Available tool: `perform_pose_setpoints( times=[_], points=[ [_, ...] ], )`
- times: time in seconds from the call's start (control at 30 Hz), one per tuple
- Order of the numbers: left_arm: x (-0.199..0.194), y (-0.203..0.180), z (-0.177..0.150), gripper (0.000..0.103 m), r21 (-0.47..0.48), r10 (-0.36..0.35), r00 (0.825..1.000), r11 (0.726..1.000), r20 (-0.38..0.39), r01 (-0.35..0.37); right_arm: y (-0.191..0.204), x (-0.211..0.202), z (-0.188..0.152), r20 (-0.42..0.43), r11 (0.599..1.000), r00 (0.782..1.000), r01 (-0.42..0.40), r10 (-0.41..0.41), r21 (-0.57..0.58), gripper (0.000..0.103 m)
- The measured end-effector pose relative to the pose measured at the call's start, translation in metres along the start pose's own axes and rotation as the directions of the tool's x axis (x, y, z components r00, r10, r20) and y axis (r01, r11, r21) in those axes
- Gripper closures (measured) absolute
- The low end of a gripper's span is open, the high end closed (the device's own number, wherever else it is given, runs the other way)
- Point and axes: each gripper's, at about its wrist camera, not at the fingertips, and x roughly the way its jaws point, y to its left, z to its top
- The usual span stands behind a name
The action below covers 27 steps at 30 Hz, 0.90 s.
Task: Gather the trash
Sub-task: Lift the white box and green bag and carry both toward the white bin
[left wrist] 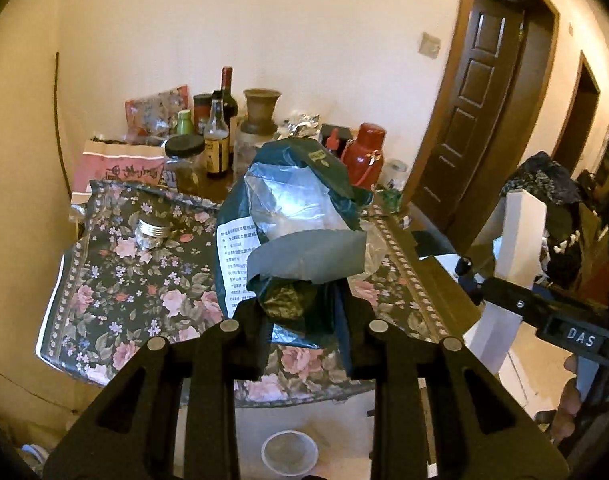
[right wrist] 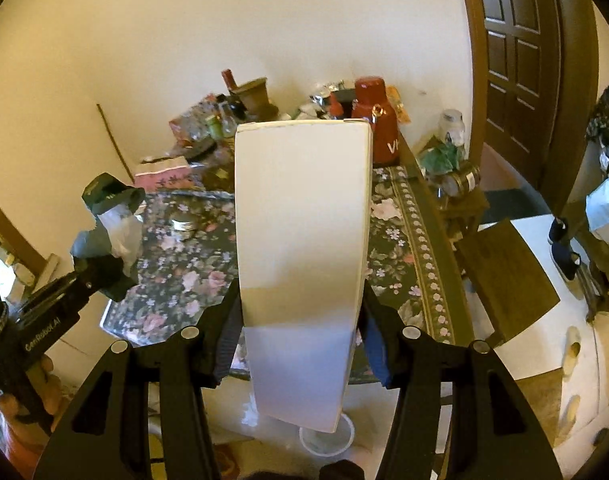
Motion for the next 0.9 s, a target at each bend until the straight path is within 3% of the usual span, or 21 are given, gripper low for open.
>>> perform_pose_setpoints(
  times=[0.37, 0.67, 0.9],
  points=[
    [-0.083, 0.016, -0.044, 0.076, 0.038, -0.057, 0.996, 0.998, 0.063, 0.054, 0.039, -0.041, -0.050, 0.034, 1.000, 0.999, 0.025, -0.025, 0.010, 0.053],
    [-0.152, 0.034, -0.107, 0.076, 0.068, -0.086, 0.996, 0.994, 0.027, 0.084, 0.072, -0.068, -0.123, -0.013, 0.996, 0.999, 0.038, -0.037, 0.077, 0.053],
    [-0.156, 0.044, -0.152, 0.076, 0.051, -0.096, 0.993, 0.994, -0.072, 0.099, 0.075, -0.069, -0.166, -0.097, 0.994, 0.994, 0.067, -0.059, 0.087, 0.053]
  ],
)
